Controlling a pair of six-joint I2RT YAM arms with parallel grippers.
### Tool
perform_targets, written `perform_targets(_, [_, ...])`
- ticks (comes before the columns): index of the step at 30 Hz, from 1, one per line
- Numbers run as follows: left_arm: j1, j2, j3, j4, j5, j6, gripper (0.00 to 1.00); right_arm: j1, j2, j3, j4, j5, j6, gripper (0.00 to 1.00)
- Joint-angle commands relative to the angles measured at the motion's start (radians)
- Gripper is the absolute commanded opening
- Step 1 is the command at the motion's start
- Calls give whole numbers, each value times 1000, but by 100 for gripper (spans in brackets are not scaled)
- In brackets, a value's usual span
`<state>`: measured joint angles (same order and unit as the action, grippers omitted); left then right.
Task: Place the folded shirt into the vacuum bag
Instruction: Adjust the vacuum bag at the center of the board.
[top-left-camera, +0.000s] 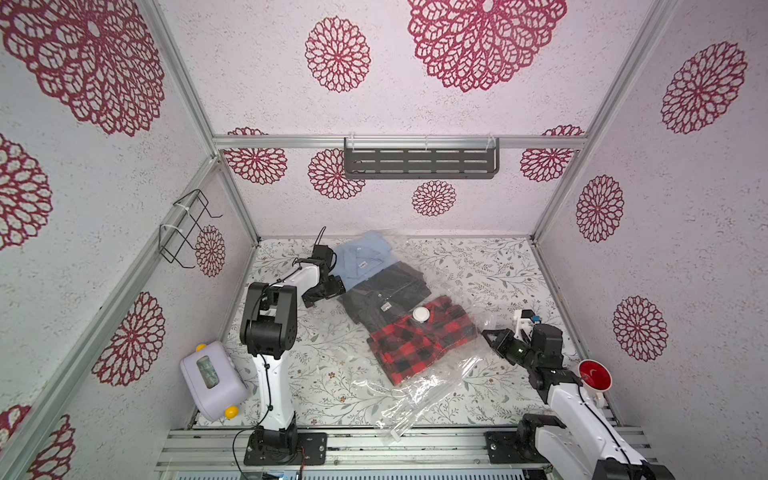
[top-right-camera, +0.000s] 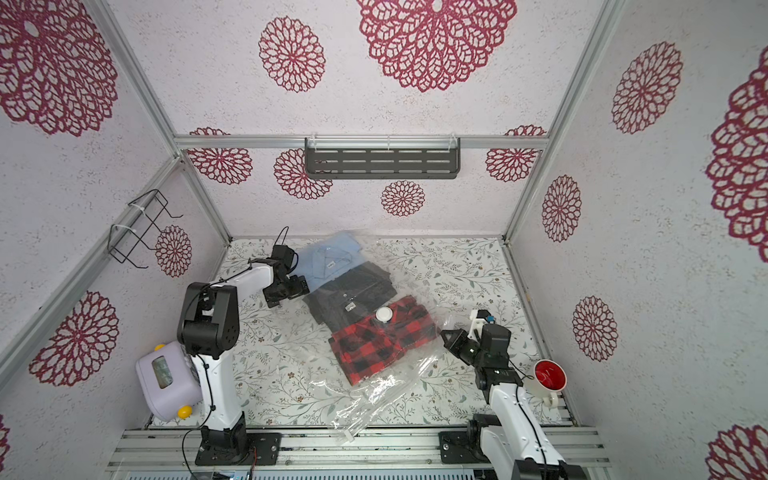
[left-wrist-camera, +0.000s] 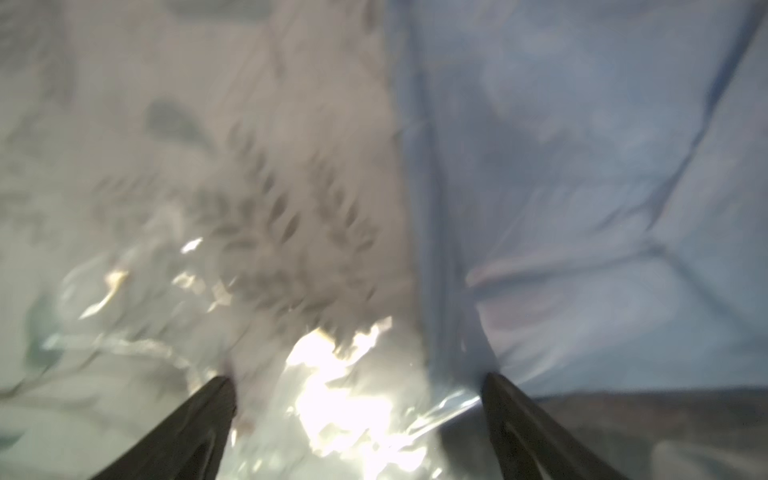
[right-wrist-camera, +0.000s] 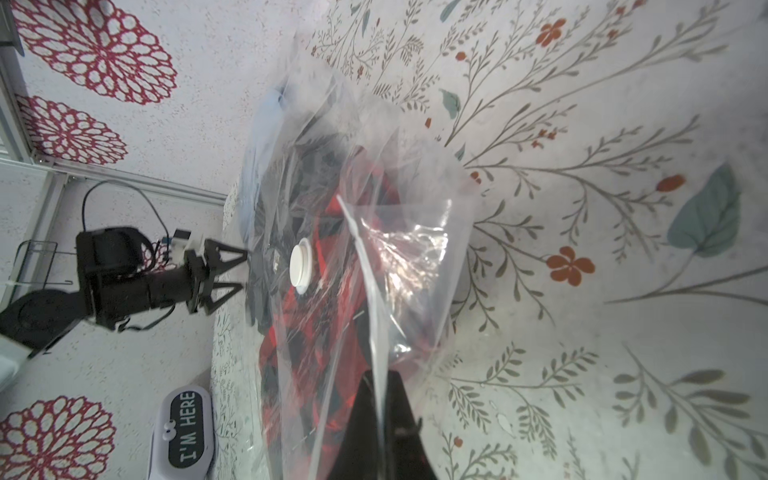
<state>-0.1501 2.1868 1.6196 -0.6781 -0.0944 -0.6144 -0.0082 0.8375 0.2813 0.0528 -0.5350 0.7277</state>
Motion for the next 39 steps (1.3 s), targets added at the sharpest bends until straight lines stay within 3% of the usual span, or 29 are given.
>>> perform_targets(1, [-49,111,128,-63,76,9,97,50,-70,13,-87,-43,26,0])
perform_targets(4, [-94,205,279,-109,89,35,97,101,-155,7,-142,-41,71,0])
perform_targets(12, [-161,560,877,-345,157,71,96,192,-345,-32,-221,-27,223,0])
perform_targets(16, [-167,654,1027,-329,214,57,96,205,-324,-78,-187,-6,248,0])
perform_targets(26, [-151,645,1007,-155,285,72,96,235,-188,-96,-82,33,224,3])
perform_targets(29, [-147,596,975,-175,310,78,95,240,-176,4,-276,149,85,29])
perform_targets(31, [-147,491,850,-138,330,73,95,240,-182,78,-425,280,4,56])
perform_targets(33, [-146,351,689,-64,334,67,96,240,-200,115,-505,365,-24,72])
perform_targets(34, [-147,285,617,-37,326,66,97,240,-210,129,-533,386,-29,77])
perform_targets(39, [-145,6,382,-16,261,78,99,240,-259,178,-598,418,-23,82])
